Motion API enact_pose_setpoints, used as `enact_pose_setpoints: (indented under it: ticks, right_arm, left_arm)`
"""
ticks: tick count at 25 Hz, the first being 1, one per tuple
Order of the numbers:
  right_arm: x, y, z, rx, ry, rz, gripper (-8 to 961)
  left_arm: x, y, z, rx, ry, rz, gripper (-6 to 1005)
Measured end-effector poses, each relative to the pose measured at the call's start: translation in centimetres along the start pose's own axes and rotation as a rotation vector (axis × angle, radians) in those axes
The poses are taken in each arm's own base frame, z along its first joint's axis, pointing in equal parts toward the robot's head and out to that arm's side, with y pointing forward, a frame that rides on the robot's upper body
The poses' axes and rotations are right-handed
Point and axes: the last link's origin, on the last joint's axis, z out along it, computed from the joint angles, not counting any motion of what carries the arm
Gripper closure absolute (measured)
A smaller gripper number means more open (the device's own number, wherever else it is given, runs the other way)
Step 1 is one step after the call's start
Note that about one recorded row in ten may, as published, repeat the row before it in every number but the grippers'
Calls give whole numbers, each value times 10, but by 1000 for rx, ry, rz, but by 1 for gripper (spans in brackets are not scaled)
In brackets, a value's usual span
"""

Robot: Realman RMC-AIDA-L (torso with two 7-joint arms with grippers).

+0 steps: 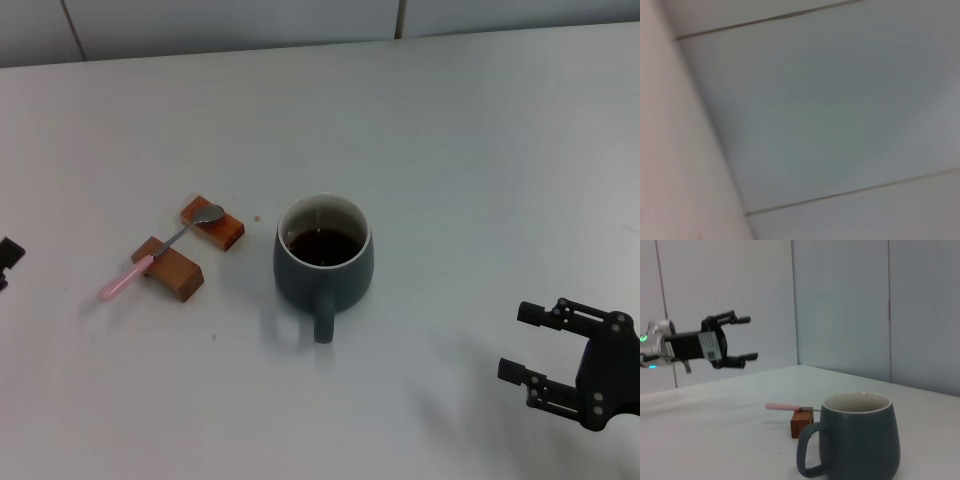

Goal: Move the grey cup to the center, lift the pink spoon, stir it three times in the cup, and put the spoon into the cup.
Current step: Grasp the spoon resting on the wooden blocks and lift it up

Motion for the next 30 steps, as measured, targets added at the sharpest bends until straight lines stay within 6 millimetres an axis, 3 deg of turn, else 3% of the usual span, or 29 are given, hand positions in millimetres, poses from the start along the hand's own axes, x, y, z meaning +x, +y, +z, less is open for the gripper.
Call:
enact_pose_setpoints:
  ticks: [6,12,23,30]
  right_arm:
    - [0,0,0,-2,-2,1,273]
    - [-1,0,0,-4,-2,1,273]
    - [1,3,0,-1,-3,13,273]
    - [1,2,1,0,-4,14,273]
  left_arm:
    - [2,-6,-6,97,-37,-134,155]
    - [-12,-19,-6,181,-74,-248,156]
    - [-17,-31,0,263,-103,-283,186]
    - [-19,-33,15,249,-115,-297,199]
